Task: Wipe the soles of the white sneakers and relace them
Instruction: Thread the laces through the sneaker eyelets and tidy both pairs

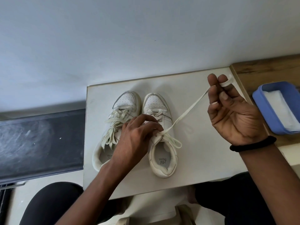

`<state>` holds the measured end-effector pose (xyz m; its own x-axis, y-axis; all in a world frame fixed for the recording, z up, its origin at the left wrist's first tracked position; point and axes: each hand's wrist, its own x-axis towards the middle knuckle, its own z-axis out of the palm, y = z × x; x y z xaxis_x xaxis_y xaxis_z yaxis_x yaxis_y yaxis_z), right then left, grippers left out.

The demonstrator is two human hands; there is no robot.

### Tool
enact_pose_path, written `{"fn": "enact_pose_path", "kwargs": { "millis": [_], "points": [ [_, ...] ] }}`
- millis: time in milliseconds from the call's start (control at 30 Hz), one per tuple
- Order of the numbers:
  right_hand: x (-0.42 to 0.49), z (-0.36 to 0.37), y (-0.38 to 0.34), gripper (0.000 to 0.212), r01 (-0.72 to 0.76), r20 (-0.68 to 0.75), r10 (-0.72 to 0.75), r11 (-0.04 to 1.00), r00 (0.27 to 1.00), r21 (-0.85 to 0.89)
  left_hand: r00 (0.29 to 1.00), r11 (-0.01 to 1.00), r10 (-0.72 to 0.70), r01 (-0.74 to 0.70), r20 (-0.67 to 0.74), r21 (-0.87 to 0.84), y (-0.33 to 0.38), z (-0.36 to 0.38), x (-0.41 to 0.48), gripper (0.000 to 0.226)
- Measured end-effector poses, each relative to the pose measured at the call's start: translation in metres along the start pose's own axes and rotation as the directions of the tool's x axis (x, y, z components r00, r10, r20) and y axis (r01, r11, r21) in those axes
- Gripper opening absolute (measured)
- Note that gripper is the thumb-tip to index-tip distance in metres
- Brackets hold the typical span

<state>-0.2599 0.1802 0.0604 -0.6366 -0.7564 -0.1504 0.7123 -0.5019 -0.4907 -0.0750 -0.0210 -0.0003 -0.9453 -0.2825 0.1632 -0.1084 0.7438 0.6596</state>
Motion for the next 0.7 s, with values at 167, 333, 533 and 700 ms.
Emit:
{"fn": "enact_pose_path", "kwargs": {
  "millis": [167, 333, 533, 700],
  "points": [
    [-0.004, 0.004, 0.007, 0.017, 0.195, -0.172, -0.366, 0.771, 0.915, -0.606, 0.999, 1.0, 0.004, -0.004, 0.037, 0.001, 0.0, -0.004, 0.002, 0.022],
    [-0.012, 0.011, 0.023, 0.017, 0.172, 0.088, -0.529, 0.111, 0.844, -0.979, 0.997, 0.999, -0.014, 0.012, 0.075, 0.037, 0.001, -0.007, 0.003, 0.031],
    [-0.022, 0.034, 0.053, 0.014, 0.057, 0.058, -0.089, -0.006, 0.994, -0.998, 0.988, 0.998, -0.058, 0.061, 0.143, -0.019, 0.003, -0.012, 0.004, 0.024],
    [-0.03, 0.033, 0.082, 0.007, -0.046, -0.036, -0.034, -0.33, 0.999, -0.943, 0.987, 0.997, -0.082, 0.083, 0.137, 0.001, 0.004, -0.013, 0.004, 0.027]
  ]
}}
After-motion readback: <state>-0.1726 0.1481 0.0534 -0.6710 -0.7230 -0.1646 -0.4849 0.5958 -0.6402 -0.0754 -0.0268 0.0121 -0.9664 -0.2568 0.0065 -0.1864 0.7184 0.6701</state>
